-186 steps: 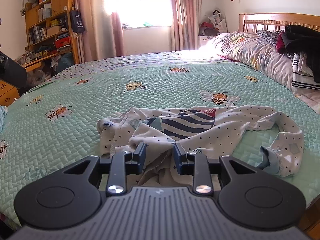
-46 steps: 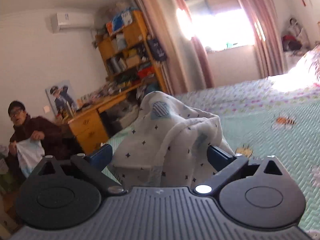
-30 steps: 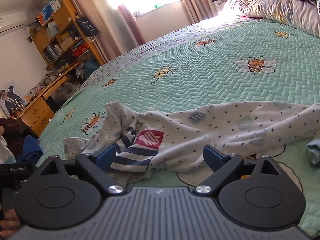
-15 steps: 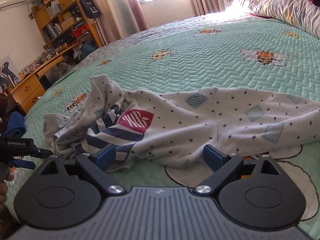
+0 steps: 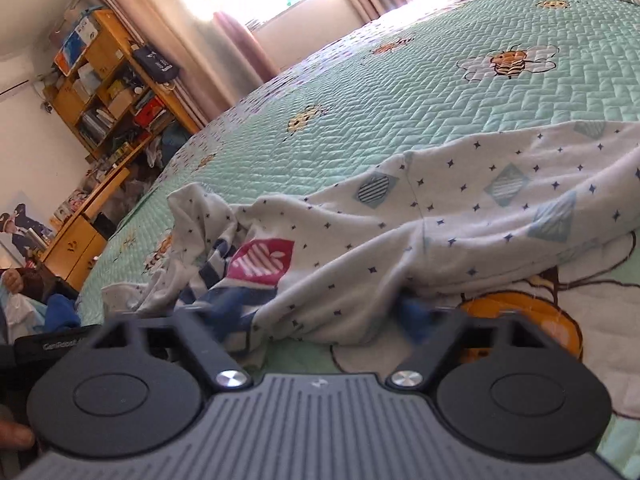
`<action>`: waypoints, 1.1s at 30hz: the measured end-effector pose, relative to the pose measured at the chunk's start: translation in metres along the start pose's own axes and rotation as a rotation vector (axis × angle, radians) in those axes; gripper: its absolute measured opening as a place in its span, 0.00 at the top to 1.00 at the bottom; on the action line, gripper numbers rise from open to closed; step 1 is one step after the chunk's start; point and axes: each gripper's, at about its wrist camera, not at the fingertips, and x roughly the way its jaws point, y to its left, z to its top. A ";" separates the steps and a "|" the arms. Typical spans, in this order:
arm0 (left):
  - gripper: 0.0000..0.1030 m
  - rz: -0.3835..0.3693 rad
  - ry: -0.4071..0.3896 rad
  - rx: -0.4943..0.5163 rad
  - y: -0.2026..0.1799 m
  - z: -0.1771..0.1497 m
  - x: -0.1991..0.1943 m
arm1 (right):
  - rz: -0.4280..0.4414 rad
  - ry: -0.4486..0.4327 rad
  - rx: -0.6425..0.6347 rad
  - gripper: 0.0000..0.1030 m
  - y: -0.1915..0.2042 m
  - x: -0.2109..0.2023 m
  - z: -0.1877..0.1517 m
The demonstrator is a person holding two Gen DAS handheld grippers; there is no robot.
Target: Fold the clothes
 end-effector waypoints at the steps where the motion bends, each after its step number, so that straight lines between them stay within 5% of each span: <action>1: 0.56 -0.029 -0.013 -0.010 0.001 -0.001 -0.004 | -0.004 0.003 0.026 0.80 -0.003 0.002 0.002; 2: 0.59 -0.057 -0.026 -0.020 0.001 -0.002 -0.008 | 0.018 0.002 0.069 0.89 -0.008 0.001 0.004; 8: 0.75 -0.099 -0.091 -0.013 0.002 -0.008 -0.036 | 0.092 -0.128 0.075 0.94 -0.007 -0.044 0.020; 14: 0.75 -0.204 -0.262 0.046 -0.019 -0.010 -0.137 | 0.136 -0.309 -0.016 0.94 0.017 -0.132 0.053; 17: 0.69 -0.236 -0.301 0.059 -0.020 -0.018 -0.178 | 0.162 -0.384 -0.064 0.94 0.028 -0.182 0.066; 21: 0.24 -0.193 -0.176 0.116 -0.008 -0.044 -0.183 | 0.090 -0.356 -0.103 0.88 0.022 -0.209 0.062; 26: 0.25 -0.018 -0.054 0.087 0.029 -0.079 -0.162 | -0.057 -0.098 0.022 0.80 -0.014 -0.178 0.026; 29: 0.24 0.016 -0.064 0.072 0.040 -0.073 -0.165 | -0.046 -0.093 0.053 0.80 -0.019 -0.178 0.006; 33: 0.08 0.005 -0.120 0.089 0.025 -0.051 -0.165 | -0.009 -0.132 -0.015 0.75 0.002 -0.178 0.014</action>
